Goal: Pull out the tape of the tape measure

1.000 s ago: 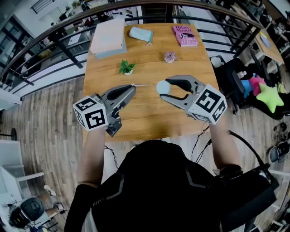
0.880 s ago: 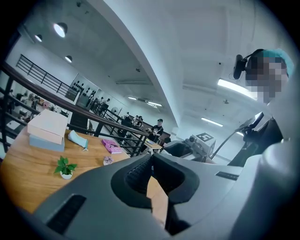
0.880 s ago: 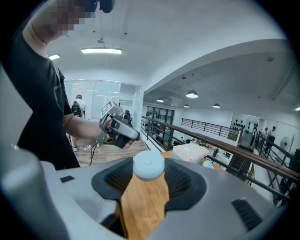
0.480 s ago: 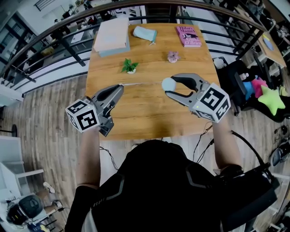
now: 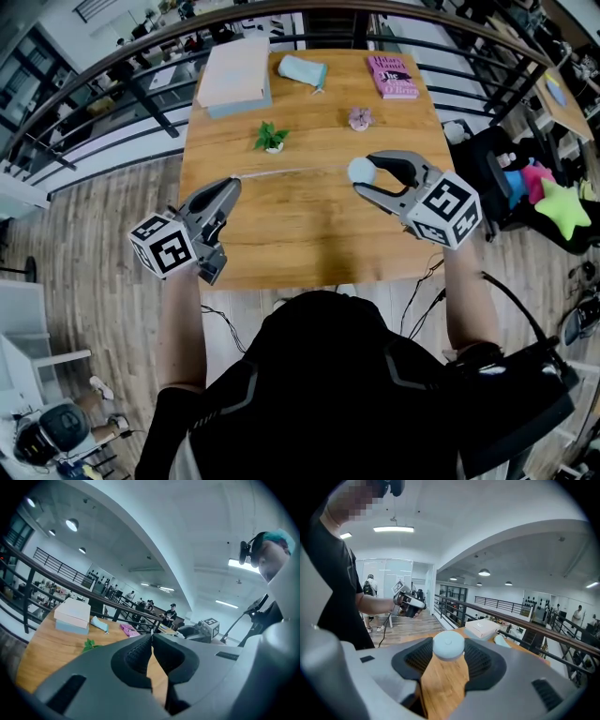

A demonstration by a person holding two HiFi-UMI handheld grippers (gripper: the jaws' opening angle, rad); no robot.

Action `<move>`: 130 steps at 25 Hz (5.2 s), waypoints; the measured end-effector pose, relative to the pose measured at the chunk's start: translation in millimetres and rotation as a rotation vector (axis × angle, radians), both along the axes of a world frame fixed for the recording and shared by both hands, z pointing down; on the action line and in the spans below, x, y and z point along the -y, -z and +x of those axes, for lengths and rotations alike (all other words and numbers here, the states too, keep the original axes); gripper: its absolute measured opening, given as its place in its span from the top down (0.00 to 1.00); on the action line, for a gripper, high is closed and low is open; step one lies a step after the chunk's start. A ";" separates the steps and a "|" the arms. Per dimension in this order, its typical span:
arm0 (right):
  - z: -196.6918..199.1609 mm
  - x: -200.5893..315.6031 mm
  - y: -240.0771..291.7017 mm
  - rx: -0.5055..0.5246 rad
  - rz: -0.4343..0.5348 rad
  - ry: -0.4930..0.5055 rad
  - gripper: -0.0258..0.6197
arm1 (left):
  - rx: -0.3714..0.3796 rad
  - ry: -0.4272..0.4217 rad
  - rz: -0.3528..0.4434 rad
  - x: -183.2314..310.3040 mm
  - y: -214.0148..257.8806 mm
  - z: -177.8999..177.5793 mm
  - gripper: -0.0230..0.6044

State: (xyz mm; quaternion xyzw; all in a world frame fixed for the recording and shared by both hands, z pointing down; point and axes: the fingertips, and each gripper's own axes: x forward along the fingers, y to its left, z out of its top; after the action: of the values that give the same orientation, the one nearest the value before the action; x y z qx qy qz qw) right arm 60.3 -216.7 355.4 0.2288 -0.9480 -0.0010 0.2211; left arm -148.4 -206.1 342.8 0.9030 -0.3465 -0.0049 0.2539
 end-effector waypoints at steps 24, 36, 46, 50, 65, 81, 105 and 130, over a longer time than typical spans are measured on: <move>37.7 9.8 -9.1 -0.029 -0.015 -0.108 0.62 | -0.031 0.114 -0.093 10.2 -22.6 -41.4 0.90; 58.6 15.6 -13.0 -0.017 -0.029 -0.147 0.62 | -0.008 0.135 -0.119 14.1 -27.5 -58.1 0.90; 70.2 21.8 -15.0 -0.021 -0.035 -0.177 0.62 | 0.002 0.159 -0.128 16.2 -30.6 -65.5 0.90; 69.8 21.1 -18.0 -0.033 -0.047 -0.155 0.62 | 0.032 0.124 -0.137 14.2 -33.8 -58.4 0.90; 84.5 28.3 -48.5 -0.006 -0.143 -0.191 0.62 | 0.003 0.082 -0.274 20.1 -68.6 -32.8 0.90; 123.6 35.8 -209.6 -0.090 -0.472 -0.213 0.62 | 0.058 0.070 -0.639 23.0 -220.4 5.6 0.90; 122.6 35.0 -347.4 -0.155 -0.542 -0.119 0.62 | 0.116 0.143 -0.881 15.6 -356.8 3.8 0.90; 122.0 30.9 -347.7 -0.238 -0.447 -0.082 0.61 | 0.196 0.194 -0.811 16.6 -352.0 -15.9 0.90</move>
State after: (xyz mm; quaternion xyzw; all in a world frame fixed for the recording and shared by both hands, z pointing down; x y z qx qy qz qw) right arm 182.2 -247.6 703.2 0.2106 -0.8819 0.1908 0.3762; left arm -164.2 -222.7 694.8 0.6894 -0.4263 0.1935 0.5528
